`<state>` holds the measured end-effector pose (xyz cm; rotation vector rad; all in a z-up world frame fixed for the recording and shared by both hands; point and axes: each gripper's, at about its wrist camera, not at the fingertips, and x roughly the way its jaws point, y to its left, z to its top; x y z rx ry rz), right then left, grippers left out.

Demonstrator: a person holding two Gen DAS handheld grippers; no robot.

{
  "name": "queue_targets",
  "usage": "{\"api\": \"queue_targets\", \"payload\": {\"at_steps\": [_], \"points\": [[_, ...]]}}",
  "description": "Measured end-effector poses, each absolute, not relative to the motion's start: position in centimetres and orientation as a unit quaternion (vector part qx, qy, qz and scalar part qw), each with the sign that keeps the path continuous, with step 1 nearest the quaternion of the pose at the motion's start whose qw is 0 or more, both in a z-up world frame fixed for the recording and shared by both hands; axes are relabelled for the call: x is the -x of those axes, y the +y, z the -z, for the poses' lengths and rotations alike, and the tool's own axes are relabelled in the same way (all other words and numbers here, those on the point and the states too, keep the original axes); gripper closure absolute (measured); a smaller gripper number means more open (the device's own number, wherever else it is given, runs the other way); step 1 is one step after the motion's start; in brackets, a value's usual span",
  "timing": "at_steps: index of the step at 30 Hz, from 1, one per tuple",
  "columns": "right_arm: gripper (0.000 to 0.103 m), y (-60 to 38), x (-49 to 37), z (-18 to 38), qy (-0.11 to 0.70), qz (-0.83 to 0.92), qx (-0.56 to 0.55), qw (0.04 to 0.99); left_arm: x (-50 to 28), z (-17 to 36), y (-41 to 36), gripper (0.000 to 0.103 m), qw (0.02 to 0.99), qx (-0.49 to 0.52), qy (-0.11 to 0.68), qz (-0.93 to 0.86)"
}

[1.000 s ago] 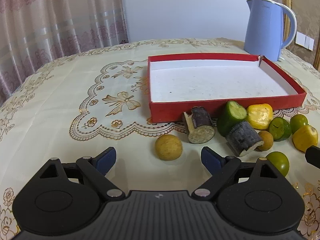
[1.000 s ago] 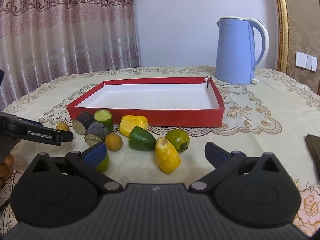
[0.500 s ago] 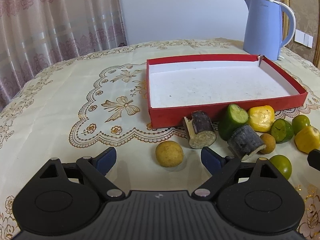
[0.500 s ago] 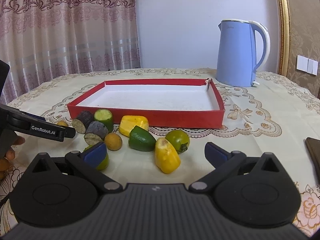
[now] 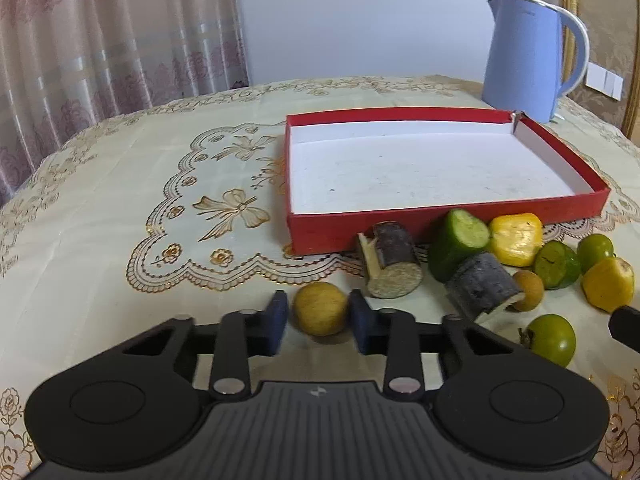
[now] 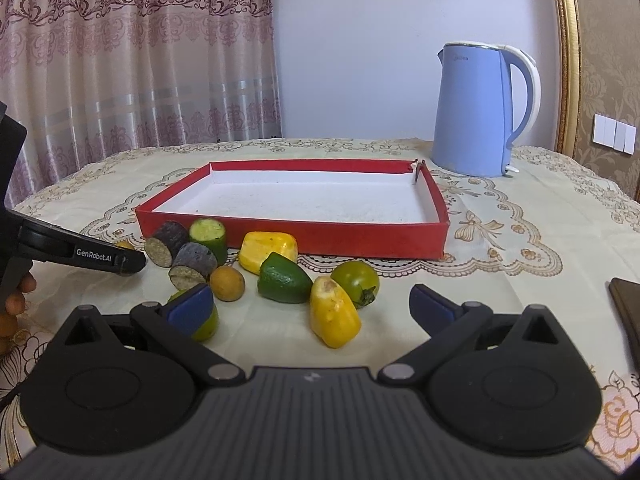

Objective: Organize fruits
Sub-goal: 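Close the left gripper on the round yellow-brown lemon, then lift the lemon with the left gripper while the right gripper grasps the yellow pepper chunk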

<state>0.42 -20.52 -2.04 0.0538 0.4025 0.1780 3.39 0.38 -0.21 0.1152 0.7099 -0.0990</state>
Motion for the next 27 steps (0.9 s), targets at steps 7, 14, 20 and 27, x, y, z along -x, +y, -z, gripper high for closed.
{"api": "queue_targets", "payload": {"at_steps": [7, 14, 20, 27], "points": [[0.0, -21.0, -0.2, 2.0, 0.194, -0.091, -0.017, 0.977, -2.9, 0.2, 0.7, 0.074, 0.941, -0.045, 0.33, 0.05], [0.01, -21.1, 0.2, 2.2, 0.202, -0.12, -0.005, 0.972, -2.1, 0.2, 0.7, 0.074, 0.95, -0.044, 0.306, 0.035], [0.024, -20.9, -0.3, 2.3, 0.212, -0.119, 0.014, 0.97, -2.1, 0.6, 0.9, 0.074, 0.951, -0.041, 0.306, 0.036], [0.059, -21.0, -2.1, 2.9, 0.241, -0.118, 0.02, 0.963, -1.9, 0.7, 0.6, 0.074, 0.953, -0.05, 0.298, 0.036]]}}
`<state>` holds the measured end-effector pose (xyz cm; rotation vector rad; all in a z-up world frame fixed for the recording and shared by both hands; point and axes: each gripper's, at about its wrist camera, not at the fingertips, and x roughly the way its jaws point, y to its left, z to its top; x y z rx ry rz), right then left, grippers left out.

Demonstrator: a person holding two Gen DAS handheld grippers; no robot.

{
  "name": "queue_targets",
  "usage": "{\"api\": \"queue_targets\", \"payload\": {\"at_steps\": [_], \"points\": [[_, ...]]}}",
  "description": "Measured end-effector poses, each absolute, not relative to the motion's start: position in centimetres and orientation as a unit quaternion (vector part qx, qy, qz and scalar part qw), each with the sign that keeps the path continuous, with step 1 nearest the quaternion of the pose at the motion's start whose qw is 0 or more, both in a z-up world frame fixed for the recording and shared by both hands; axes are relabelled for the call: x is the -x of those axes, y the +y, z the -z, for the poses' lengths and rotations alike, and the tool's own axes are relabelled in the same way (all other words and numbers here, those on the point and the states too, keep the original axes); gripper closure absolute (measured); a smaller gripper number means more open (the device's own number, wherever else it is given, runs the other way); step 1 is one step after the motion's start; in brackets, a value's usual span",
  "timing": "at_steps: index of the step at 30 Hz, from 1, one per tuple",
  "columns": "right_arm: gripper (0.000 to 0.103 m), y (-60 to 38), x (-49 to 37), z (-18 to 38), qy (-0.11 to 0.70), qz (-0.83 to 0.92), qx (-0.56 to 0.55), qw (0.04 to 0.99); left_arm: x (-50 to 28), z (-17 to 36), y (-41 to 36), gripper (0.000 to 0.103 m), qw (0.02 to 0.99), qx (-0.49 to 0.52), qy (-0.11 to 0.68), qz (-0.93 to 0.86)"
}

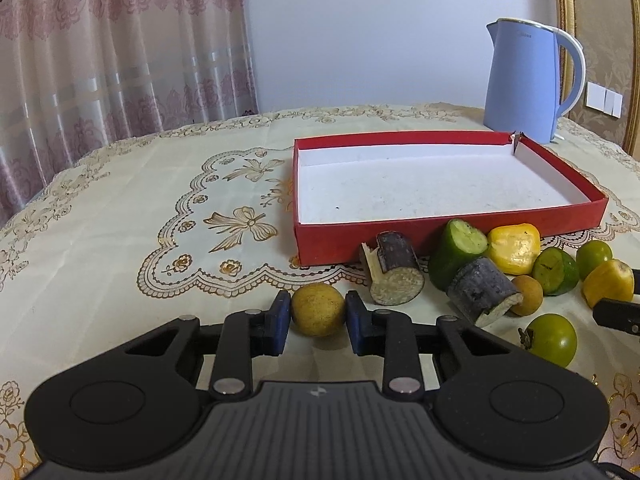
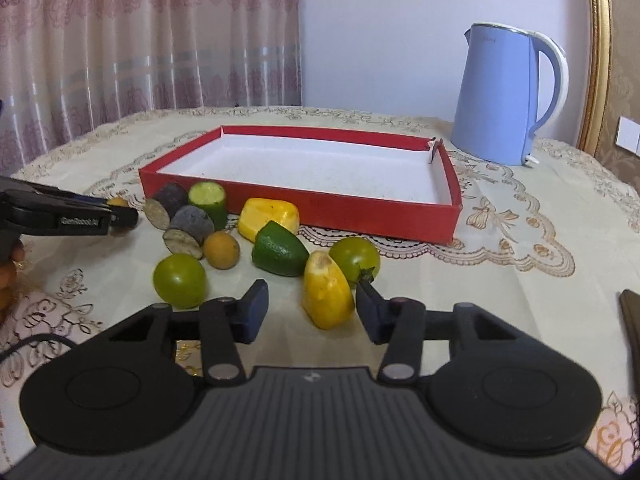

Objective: Organize fruits
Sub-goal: 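Lift the lemon with the left gripper while the right gripper grasps the yellow pepper chunk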

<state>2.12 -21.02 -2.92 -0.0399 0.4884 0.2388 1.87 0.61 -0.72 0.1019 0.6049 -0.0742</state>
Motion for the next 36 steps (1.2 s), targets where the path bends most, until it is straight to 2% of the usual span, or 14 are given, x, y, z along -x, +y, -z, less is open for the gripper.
{"api": "queue_targets", "payload": {"at_steps": [3, 10, 12, 15, 16, 17, 36], "points": [[0.078, -20.9, -2.4, 2.9, 0.24, -0.108, 0.036, 0.964, -1.8, 0.7, 0.6, 0.074, 0.953, -0.05, 0.296, 0.037], [0.076, -20.8, -1.8, 2.8, 0.247, -0.11, 0.045, 0.962, -1.8, 0.7, 0.6, 0.074, 0.953, -0.05, 0.296, 0.038], [0.069, -20.9, -2.0, 2.8, 0.253, -0.12, 0.037, 0.959, -1.8, 0.7, 0.6, 0.074, 0.953, -0.049, 0.296, 0.04], [0.066, -20.5, -2.4, 3.0, 0.256, -0.123, 0.057, 0.957, -1.8, 0.7, 0.7, 0.074, 0.953, -0.047, 0.297, 0.041], [0.074, -20.5, -2.5, 3.1, 0.254, -0.12, 0.061, 0.958, -1.8, 0.7, 0.8, 0.074, 0.953, -0.047, 0.297, 0.04], [0.077, -20.6, -2.5, 3.0, 0.253, -0.117, 0.063, 0.958, -1.8, 0.7, 0.8, 0.074, 0.953, -0.047, 0.296, 0.04], [0.078, -22.9, 0.2, 0.6, 0.202, -0.152, 0.003, 0.968, -0.6, -0.9, 0.7, 0.074, 0.964, -0.047, 0.256, 0.051]]}}
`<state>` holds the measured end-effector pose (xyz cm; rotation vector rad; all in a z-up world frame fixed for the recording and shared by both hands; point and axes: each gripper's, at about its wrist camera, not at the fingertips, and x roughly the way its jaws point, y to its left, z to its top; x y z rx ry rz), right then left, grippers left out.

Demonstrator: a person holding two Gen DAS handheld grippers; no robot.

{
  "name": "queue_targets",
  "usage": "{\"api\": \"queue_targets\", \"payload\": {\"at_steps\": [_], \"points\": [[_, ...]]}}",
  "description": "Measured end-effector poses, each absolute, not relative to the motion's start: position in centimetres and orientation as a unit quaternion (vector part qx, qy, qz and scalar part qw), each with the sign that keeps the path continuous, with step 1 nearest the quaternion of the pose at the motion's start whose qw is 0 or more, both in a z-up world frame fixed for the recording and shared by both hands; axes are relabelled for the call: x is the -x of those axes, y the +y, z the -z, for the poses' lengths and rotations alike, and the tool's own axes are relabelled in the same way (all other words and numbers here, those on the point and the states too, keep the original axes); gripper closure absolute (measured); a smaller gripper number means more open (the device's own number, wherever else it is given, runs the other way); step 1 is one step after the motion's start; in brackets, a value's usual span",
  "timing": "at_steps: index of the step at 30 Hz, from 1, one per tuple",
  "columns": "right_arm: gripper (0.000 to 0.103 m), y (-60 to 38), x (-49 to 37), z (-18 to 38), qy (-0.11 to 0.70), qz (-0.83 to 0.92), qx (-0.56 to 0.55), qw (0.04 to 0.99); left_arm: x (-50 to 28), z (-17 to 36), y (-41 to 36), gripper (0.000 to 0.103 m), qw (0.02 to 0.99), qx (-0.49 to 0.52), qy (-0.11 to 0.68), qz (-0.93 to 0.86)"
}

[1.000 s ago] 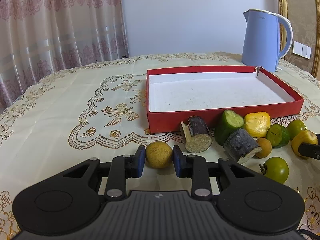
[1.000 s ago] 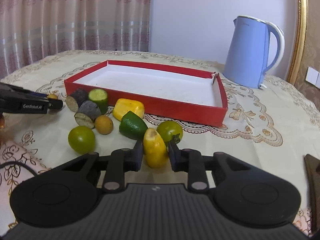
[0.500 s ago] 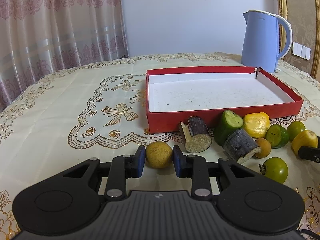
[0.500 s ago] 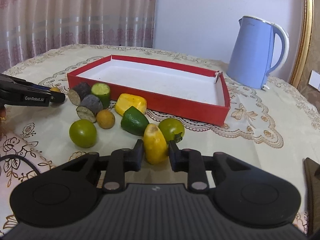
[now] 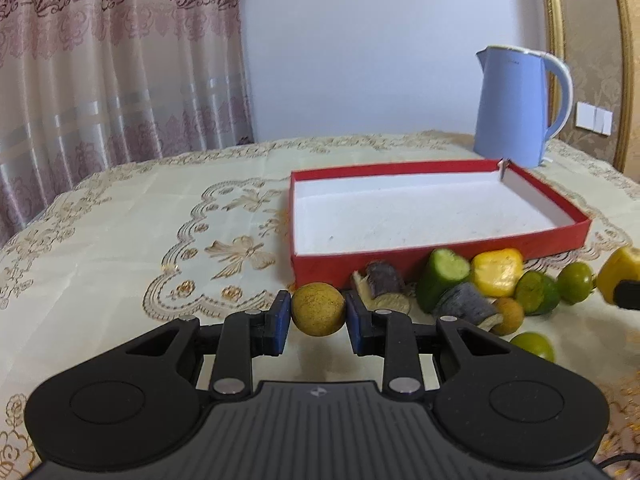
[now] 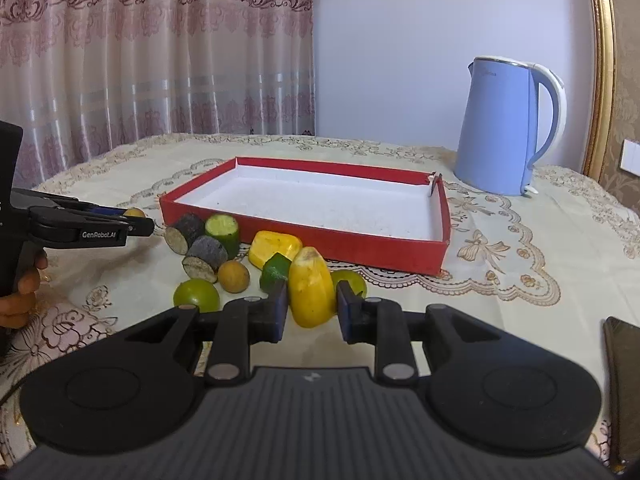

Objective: Organize fruits
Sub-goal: 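Lift the lemon with the left gripper while the right gripper grasps the yellow pepper chunk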

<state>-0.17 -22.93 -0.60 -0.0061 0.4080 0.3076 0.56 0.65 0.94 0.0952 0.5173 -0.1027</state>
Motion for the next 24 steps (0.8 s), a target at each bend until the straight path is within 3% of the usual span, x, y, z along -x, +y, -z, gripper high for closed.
{"api": "queue_targets", "payload": {"at_steps": [8, 24], "points": [[0.08, -23.4, 0.3, 0.6, 0.19, -0.16, -0.012, 0.968, -1.9, -3.4, -1.5, 0.074, 0.969, -0.066, 0.23, 0.063], [0.08, -24.4, 0.0, 0.3, 0.183, -0.151, -0.02, 0.971, -10.0, -2.9, -6.2, 0.074, 0.959, -0.1, 0.262, 0.027]]}}
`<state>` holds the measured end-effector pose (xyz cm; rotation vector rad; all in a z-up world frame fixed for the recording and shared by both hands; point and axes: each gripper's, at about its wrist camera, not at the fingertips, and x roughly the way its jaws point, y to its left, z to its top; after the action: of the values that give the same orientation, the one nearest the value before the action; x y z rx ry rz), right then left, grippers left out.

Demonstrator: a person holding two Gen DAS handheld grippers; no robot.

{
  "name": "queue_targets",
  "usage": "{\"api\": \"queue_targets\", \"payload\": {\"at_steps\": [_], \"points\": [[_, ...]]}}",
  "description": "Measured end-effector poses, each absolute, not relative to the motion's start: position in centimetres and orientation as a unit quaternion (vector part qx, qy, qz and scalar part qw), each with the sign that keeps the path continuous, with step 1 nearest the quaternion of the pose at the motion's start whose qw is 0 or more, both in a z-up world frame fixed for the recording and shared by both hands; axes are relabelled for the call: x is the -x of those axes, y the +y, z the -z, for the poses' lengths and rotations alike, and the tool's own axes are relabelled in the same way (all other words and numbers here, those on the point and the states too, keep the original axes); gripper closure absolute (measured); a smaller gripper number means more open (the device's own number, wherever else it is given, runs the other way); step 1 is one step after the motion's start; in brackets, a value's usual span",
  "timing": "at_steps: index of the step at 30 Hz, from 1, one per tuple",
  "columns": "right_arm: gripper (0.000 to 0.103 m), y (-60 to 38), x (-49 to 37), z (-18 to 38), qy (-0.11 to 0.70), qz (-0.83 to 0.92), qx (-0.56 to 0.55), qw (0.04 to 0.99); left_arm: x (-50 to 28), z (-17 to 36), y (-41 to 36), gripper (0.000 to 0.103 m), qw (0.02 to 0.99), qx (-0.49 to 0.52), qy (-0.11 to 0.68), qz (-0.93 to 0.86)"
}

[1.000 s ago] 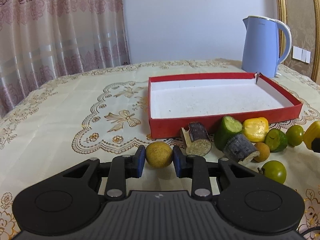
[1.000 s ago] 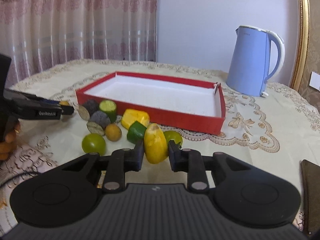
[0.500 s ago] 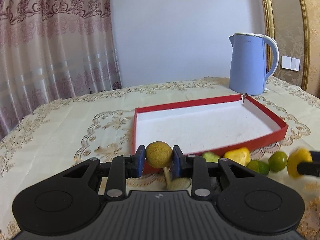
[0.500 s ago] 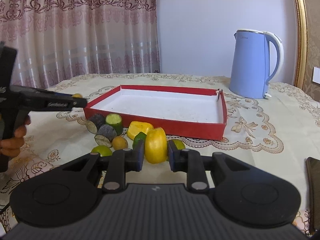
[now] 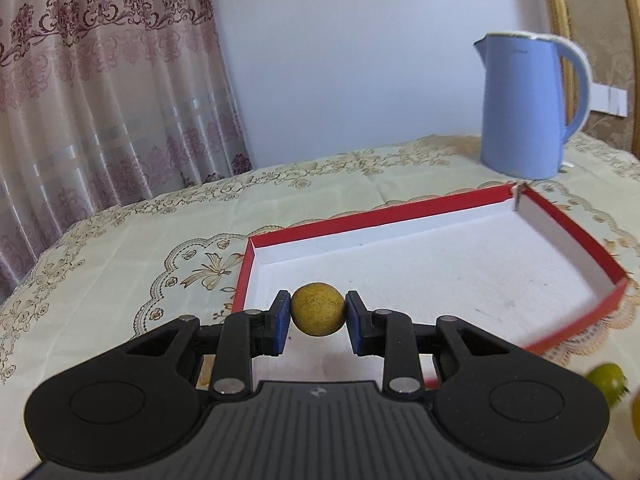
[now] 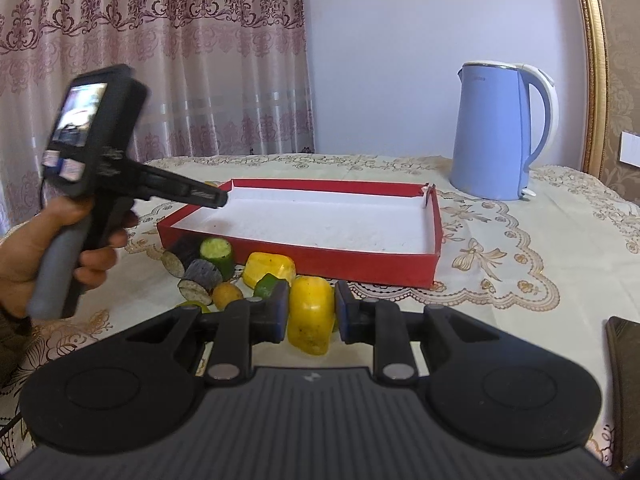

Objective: Organize fruits
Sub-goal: 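Lift the lemon with the left gripper while the right gripper grasps the yellow pepper chunk, then lower the lemon into the tray and open the left gripper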

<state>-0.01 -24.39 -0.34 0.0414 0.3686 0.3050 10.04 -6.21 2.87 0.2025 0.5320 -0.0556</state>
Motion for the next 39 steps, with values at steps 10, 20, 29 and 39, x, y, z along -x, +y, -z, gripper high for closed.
{"api": "queue_targets", "payload": {"at_steps": [10, 20, 29, 39], "points": [[0.08, -24.8, -0.2, -0.2, 0.177, -0.143, -0.022, 0.973, -13.6, -1.9, -6.9, 0.074, 0.952, -0.108, 0.288, 0.002], [0.08, -24.8, -0.7, -1.3, 0.167, -0.144, -0.018, 0.975, -16.1, -1.4, -7.0, 0.074, 0.944, -0.108, 0.313, -0.016], [0.08, -24.4, -2.3, -2.0, 0.165, -0.146, -0.013, 0.975, -16.3, -1.4, -6.6, 0.074, 0.942, -0.099, 0.32, -0.022], [0.08, -24.7, -4.0, -2.3, 0.159, -0.149, -0.017, 0.976, -14.8, -2.7, -5.8, 0.046, 0.946, -0.089, 0.307, -0.057]]}}
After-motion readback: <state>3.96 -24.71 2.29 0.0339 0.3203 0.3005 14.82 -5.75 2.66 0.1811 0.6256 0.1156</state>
